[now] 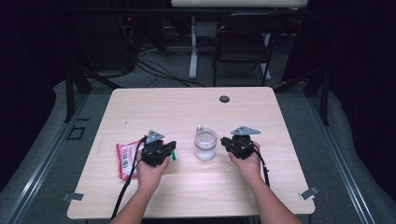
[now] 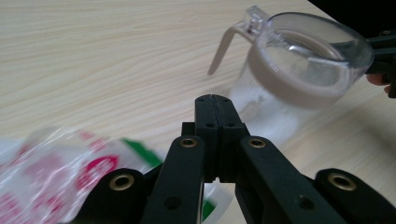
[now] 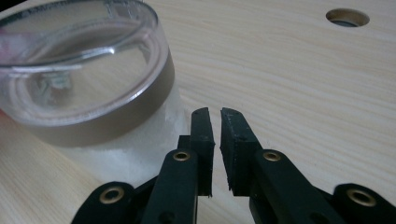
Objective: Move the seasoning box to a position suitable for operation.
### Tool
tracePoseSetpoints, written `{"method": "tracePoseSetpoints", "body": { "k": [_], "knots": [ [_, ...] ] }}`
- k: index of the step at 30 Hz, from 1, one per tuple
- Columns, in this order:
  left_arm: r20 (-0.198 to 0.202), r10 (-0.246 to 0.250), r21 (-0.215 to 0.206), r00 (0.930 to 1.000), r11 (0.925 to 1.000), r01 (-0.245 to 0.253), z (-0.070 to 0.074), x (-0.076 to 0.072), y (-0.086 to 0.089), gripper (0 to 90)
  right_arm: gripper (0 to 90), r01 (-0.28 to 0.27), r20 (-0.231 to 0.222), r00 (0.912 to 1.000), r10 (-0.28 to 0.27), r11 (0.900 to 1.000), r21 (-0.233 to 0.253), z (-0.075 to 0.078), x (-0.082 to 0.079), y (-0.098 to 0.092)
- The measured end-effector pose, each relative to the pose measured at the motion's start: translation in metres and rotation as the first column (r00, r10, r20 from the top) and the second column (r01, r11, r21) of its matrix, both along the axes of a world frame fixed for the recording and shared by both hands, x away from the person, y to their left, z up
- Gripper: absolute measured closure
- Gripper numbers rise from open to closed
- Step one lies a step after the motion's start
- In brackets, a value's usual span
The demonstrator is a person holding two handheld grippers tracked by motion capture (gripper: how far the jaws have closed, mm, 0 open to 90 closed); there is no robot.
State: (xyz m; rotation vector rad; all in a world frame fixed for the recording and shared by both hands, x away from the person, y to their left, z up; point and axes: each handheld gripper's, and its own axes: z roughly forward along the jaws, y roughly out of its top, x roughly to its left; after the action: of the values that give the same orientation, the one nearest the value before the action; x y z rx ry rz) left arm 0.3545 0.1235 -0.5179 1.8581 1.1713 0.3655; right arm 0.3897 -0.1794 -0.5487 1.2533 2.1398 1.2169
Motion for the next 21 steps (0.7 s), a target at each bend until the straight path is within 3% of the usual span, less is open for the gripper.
{"method": "tracePoseSetpoints", "body": {
  "k": [6,9,12,15,21],
  "knots": [
    [-0.01,-0.033,0.051,0.9994,0.9981,0.033,-0.004,0.019,-0.042,90.0,84.4,-0.009,-0.007,0.9999,0.009,0.999,0.032,0.0,0.009,0.002],
    [-0.024,-0.035,0.059,0.9991,0.9976,0.037,-0.007,0.024,-0.051,90.0,84.5,-0.014,-0.007,0.9999,0.014,0.999,0.044,0.0,0.01,0.003],
    [-0.022,-0.021,0.086,0.9995,0.996,0.023,-0.009,0.029,-0.058,90.0,84.6,-0.025,-0.002,0.9997,0.026,0.999,0.045,0.001,0.01,0.005],
    [-0.039,-0.02,0.069,0.999,0.9974,0.023,-0.011,0.034,-0.058,90.0,84.9,-0.051,0.006,0.9987,0.051,0.998,0.031,0.001,0.009,0.009],
    [-0.024,-0.02,0.093,0.9995,0.9954,0.022,-0.012,0.034,-0.06,90.0,87.6,-0.057,0.012,0.9983,0.056,0.998,0.023,0.001,0.008,0.012]
  ]
}}
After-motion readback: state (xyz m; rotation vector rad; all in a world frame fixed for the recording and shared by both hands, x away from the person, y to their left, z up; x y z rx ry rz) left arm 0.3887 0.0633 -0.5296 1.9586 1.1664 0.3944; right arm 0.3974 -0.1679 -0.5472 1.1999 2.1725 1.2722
